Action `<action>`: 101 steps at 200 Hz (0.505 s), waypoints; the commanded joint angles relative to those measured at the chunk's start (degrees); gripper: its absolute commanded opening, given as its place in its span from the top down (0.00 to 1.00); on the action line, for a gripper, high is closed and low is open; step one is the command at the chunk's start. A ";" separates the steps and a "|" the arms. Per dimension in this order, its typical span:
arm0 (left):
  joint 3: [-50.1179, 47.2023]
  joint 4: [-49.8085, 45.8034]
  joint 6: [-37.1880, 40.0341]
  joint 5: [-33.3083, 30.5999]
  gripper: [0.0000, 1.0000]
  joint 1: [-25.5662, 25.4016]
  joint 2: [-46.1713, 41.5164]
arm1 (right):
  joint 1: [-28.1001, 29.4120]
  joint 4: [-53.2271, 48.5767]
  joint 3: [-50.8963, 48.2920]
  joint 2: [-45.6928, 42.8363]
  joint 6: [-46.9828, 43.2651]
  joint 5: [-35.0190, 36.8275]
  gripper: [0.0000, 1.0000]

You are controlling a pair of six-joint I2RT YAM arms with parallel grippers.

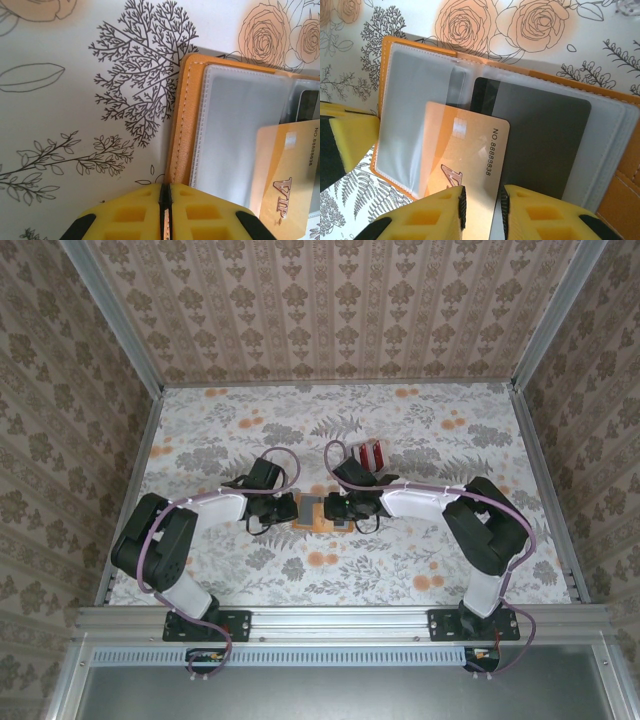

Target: Put the credit cards into the card holder

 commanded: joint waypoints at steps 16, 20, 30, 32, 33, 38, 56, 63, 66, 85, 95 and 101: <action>-1.90 -0.83 -0.29 0.21 0.88 -0.91 2.70 | 0.09 -2.69 -1.62 -3.68 -1.69 -0.29 0.73; -1.89 -0.73 -0.29 0.22 0.88 -0.92 2.71 | 0.10 -2.52 -2.00 -4.34 -1.88 -0.26 0.74; -1.90 -0.72 -0.38 0.13 0.88 -0.92 2.78 | 0.17 -2.18 -2.85 -5.89 -2.81 -1.49 0.74; -1.83 -0.74 -0.38 0.12 0.88 -0.90 2.87 | 0.14 -2.18 -2.99 -6.22 -3.05 -1.81 0.74; -1.82 -0.74 -0.38 0.16 0.88 -0.91 2.91 | 0.16 -2.18 -3.01 -6.35 -3.16 -2.00 0.75; -1.72 -0.82 -0.32 0.20 0.88 -0.92 3.02 | 0.32 -2.29 -3.18 -6.86 -3.79 -2.79 0.75; -1.08 -1.01 -0.21 0.46 0.88 -0.92 3.52 | 1.22 -3.98 -2.83 -7.39 -5.89 -6.27 0.75; -0.89 -1.03 -0.07 0.45 0.88 -0.92 3.64 | 1.61 -4.34 -2.85 -7.30 -6.38 -7.68 0.75; -0.85 -1.08 -0.08 0.42 0.88 -0.92 3.66 | 1.79 -4.45 -2.85 -7.20 -6.40 -8.44 0.75; -0.81 -1.18 0.01 0.13 0.88 -0.91 3.50 | 3.06 -4.09 -3.71 -7.01 -5.55 -10.66 0.75; -0.87 -1.18 -0.02 -0.05 0.88 -0.92 3.40 | 4.12 -4.19 -3.95 -6.76 -5.09 -10.89 0.75; -0.89 -1.14 -0.03 -0.06 0.88 -0.92 3.39 | 4.77 -4.24 -4.08 -6.44 -4.87 -10.59 0.75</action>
